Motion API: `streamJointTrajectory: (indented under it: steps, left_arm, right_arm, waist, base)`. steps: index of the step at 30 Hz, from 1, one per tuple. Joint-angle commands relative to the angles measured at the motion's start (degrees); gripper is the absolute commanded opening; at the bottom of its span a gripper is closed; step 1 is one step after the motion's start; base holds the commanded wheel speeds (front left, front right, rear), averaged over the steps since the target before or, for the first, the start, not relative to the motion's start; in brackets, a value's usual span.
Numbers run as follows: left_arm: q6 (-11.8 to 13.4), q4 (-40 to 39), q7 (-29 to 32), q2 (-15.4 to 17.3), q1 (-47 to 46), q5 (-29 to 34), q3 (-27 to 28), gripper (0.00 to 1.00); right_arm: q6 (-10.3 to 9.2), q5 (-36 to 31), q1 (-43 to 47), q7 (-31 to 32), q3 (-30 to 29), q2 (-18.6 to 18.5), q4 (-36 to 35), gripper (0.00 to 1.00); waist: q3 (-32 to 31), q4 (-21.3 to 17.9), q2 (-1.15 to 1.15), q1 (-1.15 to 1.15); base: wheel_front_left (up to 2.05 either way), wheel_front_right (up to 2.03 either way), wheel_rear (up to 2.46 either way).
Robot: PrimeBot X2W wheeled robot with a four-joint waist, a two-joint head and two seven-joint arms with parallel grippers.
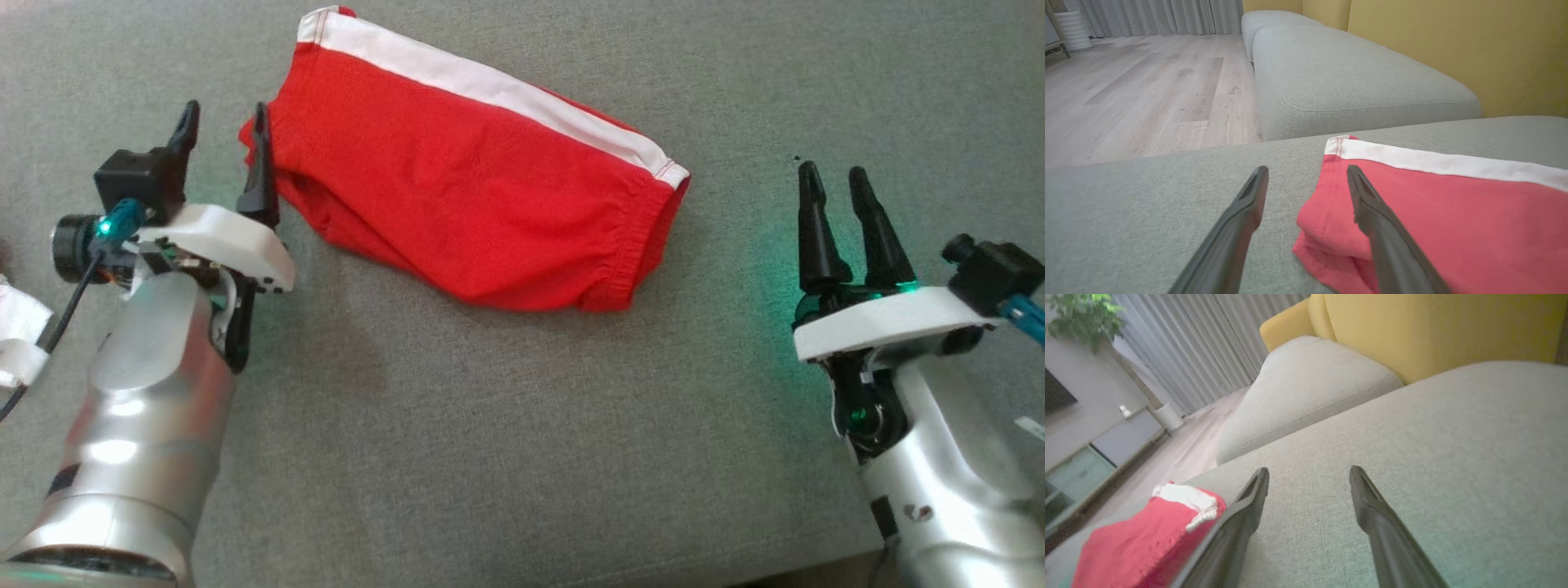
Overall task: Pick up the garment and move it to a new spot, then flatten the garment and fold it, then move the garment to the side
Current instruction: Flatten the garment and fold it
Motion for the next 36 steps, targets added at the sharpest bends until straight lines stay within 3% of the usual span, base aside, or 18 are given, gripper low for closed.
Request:
streamJointTrajectory:
  steps: [1, 4, 14, 22, 26, 27, 28, 29, 36]
  left_arm:
    - [-0.4, -1.5, -0.5, 1.2, -1.2, -0.2, 1.9, 1.0]
    - [-0.9, -0.7, -0.5, 0.5, -1.6, -0.2, 2.4, 1.0]
    - [-1.9, 4.2, -0.5, -2.0, -3.6, -0.7, 2.7, 1.0]
    - [1.4, 11.8, -0.4, -1.9, -4.8, 0.4, 2.5, 1.0]
    - [2.1, 15.5, 2.6, -2.7, -5.1, 0.9, 1.4, 1.0]
    - [2.0, 15.9, 3.2, -2.9, -5.1, 0.8, 1.2, 0.89]
    - [1.9, 16.2, 3.8, -3.1, -4.9, 1.0, 0.8, 0.28]
    - [1.7, 16.5, 4.5, -3.4, -4.6, 0.8, 0.7, 0.0]
    - [1.1, 17.2, 2.4, -4.8, -1.6, -1.0, 1.4, 0.0]
  right_arm:
    - [-0.04, -6.3, 1.2, -0.3, -1.3, 1.2, -2.6, 1.0]
    - [-0.04, -12.1, 2.4, -0.3, -5.9, 3.6, -3.5, 1.0]
    - [-0.04, -21.0, 3.9, -0.3, -11.8, 6.2, -3.6, 1.0]
    - [-0.04, -22.7, 3.7, -0.3, -13.4, 7.2, -3.5, 1.0]
    - [-0.04, -23.1, 3.7, -0.3, -13.6, 7.4, -3.4, 1.0]
    - [-0.04, -23.4, 3.7, -0.3, -13.4, 7.4, -3.5, 1.0]
    - [-0.04, -23.5, 3.7, -0.3, -13.4, 7.5, -3.5, 1.0]
    - [-0.04, -23.6, 3.8, -0.3, -13.5, 7.5, -3.3, 1.0]
    - [-0.04, -24.9, 5.5, -0.3, -14.2, 7.8, -2.1, 1.0]
  waist:
    - [0.3, 0.0, 0.0, 0.01]
    - [0.8, 0.0, 0.0, 0.01]
    - [2.9, -0.3, 0.0, 0.01]
    - [3.7, -1.0, 0.0, 0.01]
    - [3.2, -0.7, 0.0, 0.01]
    - [3.0, -0.6, 0.0, 0.01]
    - [2.7, -0.5, 0.0, 0.01]
    - [2.3, -0.4, 0.0, 0.01]
    - [-3.0, 1.6, 0.0, 0.01]
  base:
    - [0.0, 0.0, 0.0]
    - [0.0, 0.0, 0.0]
    - [0.0, 0.0, 0.0]
    - [0.0, 0.0, 0.0]
    - [0.0, 0.0, 0.0]
    - [0.0, 0.0, 0.0]
    - [0.0, 0.0, 0.0]
    - [0.0, 0.0, 0.0]
    - [0.0, 0.0, 0.0]
